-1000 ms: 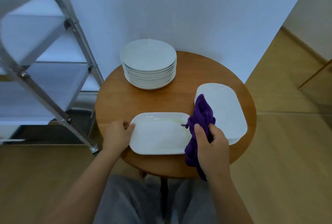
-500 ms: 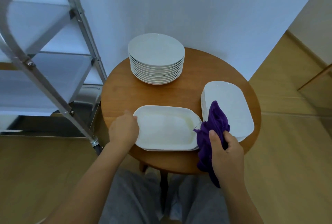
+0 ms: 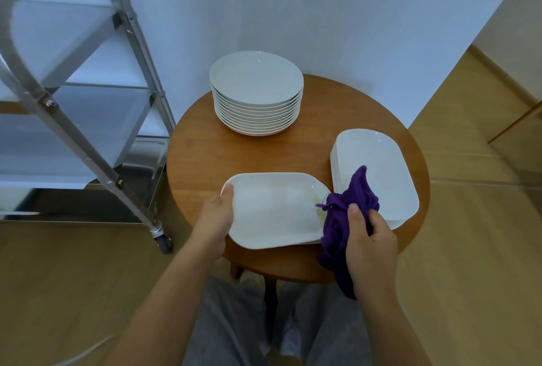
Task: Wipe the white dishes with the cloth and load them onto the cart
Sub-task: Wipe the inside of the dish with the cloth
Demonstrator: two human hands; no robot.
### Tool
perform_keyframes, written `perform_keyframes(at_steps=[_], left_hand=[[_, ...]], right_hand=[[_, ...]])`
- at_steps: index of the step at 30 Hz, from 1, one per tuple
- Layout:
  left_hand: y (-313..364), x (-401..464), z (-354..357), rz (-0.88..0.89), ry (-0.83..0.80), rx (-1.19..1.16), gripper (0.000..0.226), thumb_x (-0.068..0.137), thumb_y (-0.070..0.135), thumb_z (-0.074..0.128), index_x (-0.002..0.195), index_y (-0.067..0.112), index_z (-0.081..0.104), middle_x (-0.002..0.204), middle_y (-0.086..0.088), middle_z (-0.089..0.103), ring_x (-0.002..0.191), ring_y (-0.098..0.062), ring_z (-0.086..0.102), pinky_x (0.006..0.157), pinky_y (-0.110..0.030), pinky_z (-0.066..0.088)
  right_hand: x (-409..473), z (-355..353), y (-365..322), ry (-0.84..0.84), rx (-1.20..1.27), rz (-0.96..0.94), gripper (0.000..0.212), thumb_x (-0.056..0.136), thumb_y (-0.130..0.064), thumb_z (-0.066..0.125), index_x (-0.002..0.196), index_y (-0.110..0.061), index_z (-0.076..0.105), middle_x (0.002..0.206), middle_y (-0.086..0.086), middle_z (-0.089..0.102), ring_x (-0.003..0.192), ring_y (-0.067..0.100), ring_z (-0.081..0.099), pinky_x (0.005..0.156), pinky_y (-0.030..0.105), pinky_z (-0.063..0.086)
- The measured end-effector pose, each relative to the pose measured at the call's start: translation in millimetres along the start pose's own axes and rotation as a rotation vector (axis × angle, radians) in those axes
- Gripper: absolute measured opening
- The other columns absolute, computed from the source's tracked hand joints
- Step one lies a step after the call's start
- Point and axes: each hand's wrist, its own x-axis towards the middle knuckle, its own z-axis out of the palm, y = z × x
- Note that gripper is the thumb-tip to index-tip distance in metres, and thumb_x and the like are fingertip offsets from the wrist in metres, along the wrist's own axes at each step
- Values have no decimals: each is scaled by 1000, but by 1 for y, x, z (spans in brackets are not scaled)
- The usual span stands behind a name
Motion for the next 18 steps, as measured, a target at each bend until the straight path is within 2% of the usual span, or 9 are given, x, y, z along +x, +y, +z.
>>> perform_keyframes(at_steps=[2,4,7,9,10,12,14,18], left_hand=[[0,-6,2,-48,7,-115,42,100,45,29,121,16,51,85,3,56,76,-14,52,64,-29,43],[-3,-12,1,-53,12,-183,35,99,45,29,110,21,52,84,3,57,75,-15,54,59,-29,44],[-10,-21,0,-48,35,-267,29,98,47,30,94,26,50,87,2,58,80,-19,57,61,-32,49],[-17,-28,2,-40,21,-298,29,97,49,31,91,28,51,90,1,61,82,-20,60,59,-31,51],[-19,-33,3,-31,20,-301,31,96,51,31,92,29,53,90,1,63,81,-20,62,55,-29,52],[-25,-39,6,-22,35,-311,34,95,52,32,92,29,56,88,0,66,76,-19,66,45,-24,51],[-28,-45,7,-29,54,-342,35,95,53,31,88,29,56,80,0,69,68,-18,67,40,-21,48],[-27,-50,4,-23,69,-342,44,92,59,29,87,26,57,66,-1,70,56,-18,67,37,-22,47]], right_hand=[[3,4,-3,-1,-8,20,20,96,-36,47,102,-20,58,87,-1,61,84,17,60,63,25,48],[8,8,-7,-7,-49,37,23,97,-37,45,106,-20,56,87,-3,60,83,16,59,61,22,47],[15,18,-16,-136,-130,69,36,96,-37,46,128,-21,44,101,-4,58,88,12,57,61,19,42],[21,30,-21,-281,-256,87,54,95,-35,49,142,-24,26,123,-3,52,100,10,52,75,24,45],[24,37,-24,-337,-378,85,62,95,-35,49,147,-24,16,136,0,44,112,14,49,87,30,46],[29,48,-27,-402,-628,68,70,96,-36,43,149,-23,0,152,4,25,132,25,36,104,46,37],[28,57,-29,-401,-779,-1,67,97,-40,36,150,-22,-1,155,4,20,136,29,32,107,53,33],[11,73,-30,-303,-932,-322,58,98,-46,29,149,-23,11,153,4,27,133,25,37,99,47,42]])
